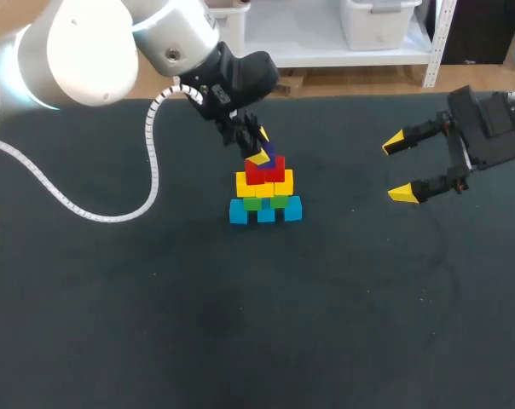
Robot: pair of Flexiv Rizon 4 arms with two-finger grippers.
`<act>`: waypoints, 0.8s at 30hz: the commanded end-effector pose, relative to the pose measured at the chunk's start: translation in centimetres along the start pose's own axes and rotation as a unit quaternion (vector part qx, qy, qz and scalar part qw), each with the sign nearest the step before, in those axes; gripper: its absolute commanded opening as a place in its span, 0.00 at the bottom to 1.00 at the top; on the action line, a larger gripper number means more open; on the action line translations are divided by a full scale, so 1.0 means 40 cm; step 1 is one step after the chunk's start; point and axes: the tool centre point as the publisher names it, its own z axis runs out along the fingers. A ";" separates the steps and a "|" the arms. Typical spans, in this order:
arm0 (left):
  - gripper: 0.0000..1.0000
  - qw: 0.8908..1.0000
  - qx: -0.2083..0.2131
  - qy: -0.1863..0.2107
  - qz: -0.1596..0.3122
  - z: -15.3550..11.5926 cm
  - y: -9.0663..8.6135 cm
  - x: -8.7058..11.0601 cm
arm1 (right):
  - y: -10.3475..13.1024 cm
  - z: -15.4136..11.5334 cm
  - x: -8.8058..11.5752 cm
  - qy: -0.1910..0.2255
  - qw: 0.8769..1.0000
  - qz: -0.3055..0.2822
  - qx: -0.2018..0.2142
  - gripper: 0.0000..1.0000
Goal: Place the blue cubes, place green cubes on the blue cubes, place the yellow cubes on the green cubes, then place the red cubes on the yellow cubes, and place purple cube on the red cubes.
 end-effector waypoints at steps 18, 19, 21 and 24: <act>0.26 1.000 0.004 0.003 -0.005 0.006 0.014 0.006 | -0.002 0.002 0.002 -0.001 1.000 -0.001 0.000 1.00; 0.29 1.000 0.004 0.002 -0.004 0.005 0.015 0.006 | -0.002 0.002 0.002 -0.001 1.000 -0.001 0.000 1.00; 0.37 1.000 0.004 0.003 -0.004 0.005 0.015 0.006 | -0.002 0.002 0.002 -0.001 1.000 -0.001 0.000 1.00; 0.49 1.000 0.006 0.003 -0.003 0.006 0.017 0.006 | -0.002 0.002 0.002 -0.001 1.000 -0.001 0.000 1.00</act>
